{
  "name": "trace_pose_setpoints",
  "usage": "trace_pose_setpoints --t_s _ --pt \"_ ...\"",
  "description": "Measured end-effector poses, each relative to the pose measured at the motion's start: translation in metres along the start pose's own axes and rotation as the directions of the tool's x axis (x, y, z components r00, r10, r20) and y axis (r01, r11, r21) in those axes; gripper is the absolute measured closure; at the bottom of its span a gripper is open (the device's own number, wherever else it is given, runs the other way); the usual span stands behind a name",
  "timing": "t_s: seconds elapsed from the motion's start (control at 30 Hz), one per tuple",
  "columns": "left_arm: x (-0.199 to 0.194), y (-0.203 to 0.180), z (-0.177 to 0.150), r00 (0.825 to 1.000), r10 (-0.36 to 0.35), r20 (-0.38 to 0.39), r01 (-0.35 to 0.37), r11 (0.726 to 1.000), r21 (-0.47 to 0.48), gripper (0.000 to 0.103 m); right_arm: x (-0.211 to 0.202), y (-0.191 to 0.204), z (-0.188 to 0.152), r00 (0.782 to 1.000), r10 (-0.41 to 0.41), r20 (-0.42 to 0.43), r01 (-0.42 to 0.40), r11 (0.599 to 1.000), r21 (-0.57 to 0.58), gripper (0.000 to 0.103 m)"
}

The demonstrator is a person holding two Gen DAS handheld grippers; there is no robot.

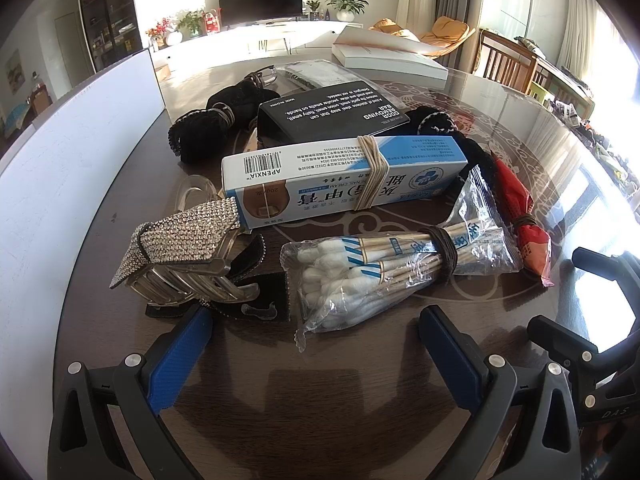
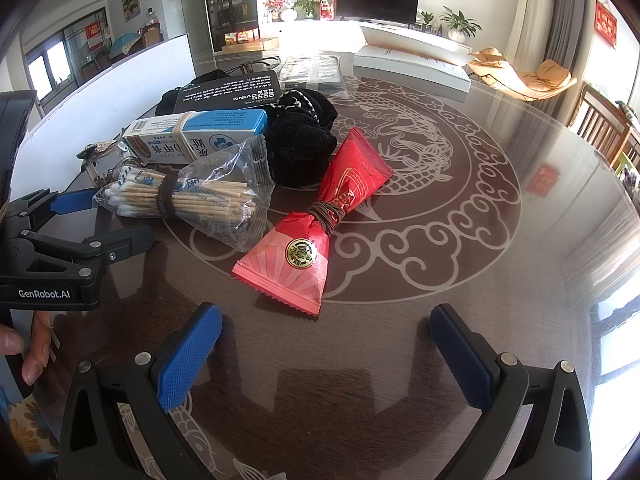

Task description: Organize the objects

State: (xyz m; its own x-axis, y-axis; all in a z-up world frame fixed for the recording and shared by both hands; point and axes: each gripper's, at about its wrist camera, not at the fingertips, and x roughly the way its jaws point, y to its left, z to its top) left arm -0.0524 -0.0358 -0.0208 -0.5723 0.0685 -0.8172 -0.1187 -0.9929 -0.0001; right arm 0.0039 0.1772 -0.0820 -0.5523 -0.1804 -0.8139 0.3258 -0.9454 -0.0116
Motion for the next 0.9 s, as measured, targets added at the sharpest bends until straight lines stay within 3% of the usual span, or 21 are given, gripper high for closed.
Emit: trace_pose_setpoints --t_s 0.67,0.9 --pt "0.003 -0.005 0.004 1.0 0.009 -0.003 -0.009 1.0 -0.006 0.0 -0.001 0.0 0.0 1.0 0.0 0.0 0.0 1.0 0.0 0.0" --pt "-0.028 0.004 -0.042 1.0 0.003 -0.013 -0.003 1.0 -0.002 0.0 -0.001 0.0 0.0 1.0 -0.001 0.001 0.001 1.0 0.001 0.0"
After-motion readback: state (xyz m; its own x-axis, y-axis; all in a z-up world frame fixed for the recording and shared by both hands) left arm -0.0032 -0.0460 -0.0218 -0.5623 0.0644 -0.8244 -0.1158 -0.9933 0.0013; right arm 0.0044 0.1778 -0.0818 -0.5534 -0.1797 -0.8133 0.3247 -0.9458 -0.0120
